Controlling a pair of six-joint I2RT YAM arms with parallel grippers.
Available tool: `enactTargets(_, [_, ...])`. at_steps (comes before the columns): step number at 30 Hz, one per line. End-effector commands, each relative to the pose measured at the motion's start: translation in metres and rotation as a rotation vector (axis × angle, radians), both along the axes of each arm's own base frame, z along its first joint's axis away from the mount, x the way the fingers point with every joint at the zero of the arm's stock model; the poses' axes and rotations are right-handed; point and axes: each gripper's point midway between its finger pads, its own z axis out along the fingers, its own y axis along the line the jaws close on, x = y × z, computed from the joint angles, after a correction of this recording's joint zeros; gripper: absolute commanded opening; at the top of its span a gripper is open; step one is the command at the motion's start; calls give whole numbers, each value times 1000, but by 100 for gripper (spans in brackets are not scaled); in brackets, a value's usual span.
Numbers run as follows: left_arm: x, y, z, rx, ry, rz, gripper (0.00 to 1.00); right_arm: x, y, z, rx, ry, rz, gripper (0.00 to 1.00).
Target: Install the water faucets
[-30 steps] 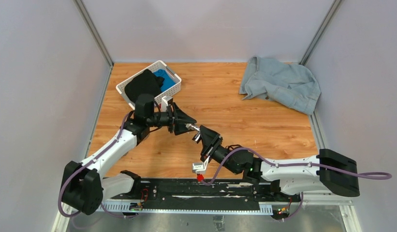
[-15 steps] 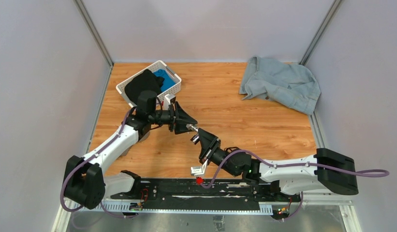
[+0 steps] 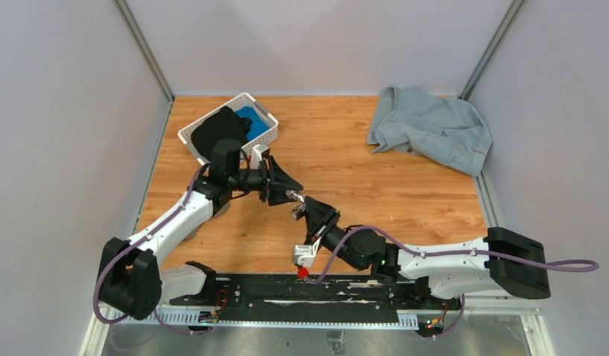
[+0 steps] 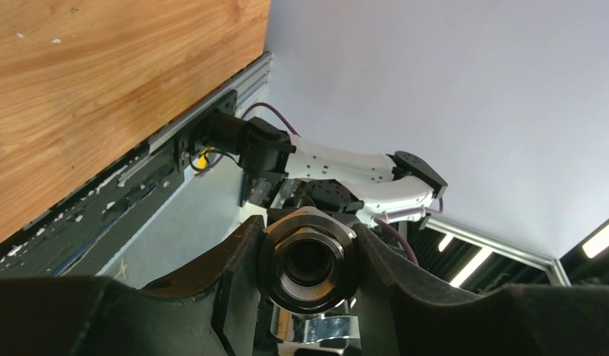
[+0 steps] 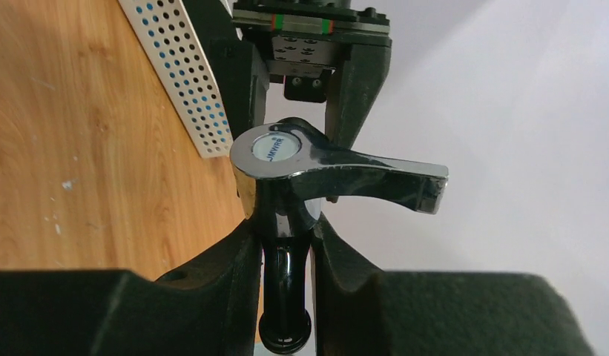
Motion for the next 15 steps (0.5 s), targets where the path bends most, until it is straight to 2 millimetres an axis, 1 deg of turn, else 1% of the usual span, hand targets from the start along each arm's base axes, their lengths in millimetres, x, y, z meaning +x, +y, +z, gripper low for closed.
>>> enactTargets(1, [1,-3,29,-87,-99,-7,0,-7,3,32,309,268,52,0])
enactTargets(6, [3,-2,36,-105,-132,21,0,-10,3,40,564,564,111,0])
enactTargets(15, [7,3,46,-119,-214,102,0,-8,1,49,958,977,117,0])
